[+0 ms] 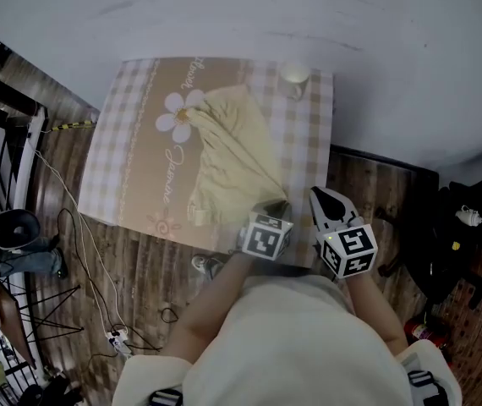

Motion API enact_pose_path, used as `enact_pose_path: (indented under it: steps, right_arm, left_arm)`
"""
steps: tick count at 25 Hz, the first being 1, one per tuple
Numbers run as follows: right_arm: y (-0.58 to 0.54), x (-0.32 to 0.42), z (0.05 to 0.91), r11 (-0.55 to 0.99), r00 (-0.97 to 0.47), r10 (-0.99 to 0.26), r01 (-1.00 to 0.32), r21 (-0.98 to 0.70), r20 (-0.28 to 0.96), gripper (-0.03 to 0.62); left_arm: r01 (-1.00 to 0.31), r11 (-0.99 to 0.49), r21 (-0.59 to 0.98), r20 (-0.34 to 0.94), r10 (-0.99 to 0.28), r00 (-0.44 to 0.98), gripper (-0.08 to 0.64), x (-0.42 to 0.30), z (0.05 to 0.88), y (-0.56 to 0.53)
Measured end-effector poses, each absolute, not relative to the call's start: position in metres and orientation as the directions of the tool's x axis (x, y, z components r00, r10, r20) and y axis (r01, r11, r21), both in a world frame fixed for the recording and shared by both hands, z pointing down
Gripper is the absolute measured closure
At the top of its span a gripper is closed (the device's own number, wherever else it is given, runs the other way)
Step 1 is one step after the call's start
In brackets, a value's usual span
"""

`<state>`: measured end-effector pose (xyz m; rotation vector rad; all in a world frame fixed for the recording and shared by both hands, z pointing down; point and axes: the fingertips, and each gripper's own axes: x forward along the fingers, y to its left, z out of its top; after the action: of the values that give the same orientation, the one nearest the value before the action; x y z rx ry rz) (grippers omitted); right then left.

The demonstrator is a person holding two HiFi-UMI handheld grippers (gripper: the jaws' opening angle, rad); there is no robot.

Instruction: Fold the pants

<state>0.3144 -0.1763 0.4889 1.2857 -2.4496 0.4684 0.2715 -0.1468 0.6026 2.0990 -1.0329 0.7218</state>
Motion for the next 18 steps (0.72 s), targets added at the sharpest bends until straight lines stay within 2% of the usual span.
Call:
enact_pose_path:
  steps: [10, 14, 18]
  right_arm:
    - [-0.18, 0.311, 0.486, 0.546, -0.544, -0.716, -0.827, -0.134, 0.437, 0.592]
    - [-0.186, 0.297, 0.483, 0.575, -0.566, -0.7, -0.808, -0.127, 0.436, 0.592]
    - [-0.2, 0.277, 0.478, 0.605, -0.588, -0.689, -0.789, -0.112, 0.424, 0.592]
  left_arm:
    - [-0.819, -0.459, 0.344, 0.71, -0.443, 0.547, 0.532, 0.27, 0.595, -0.141]
    - [-0.823, -0.434, 0.367, 0.669, -0.491, 0.557, 0.531, 0.256, 0.572, -0.144]
    - [-0.846, -0.381, 0.373, 0.632, -0.564, 0.532, 0.476, 0.224, 0.551, -0.152]
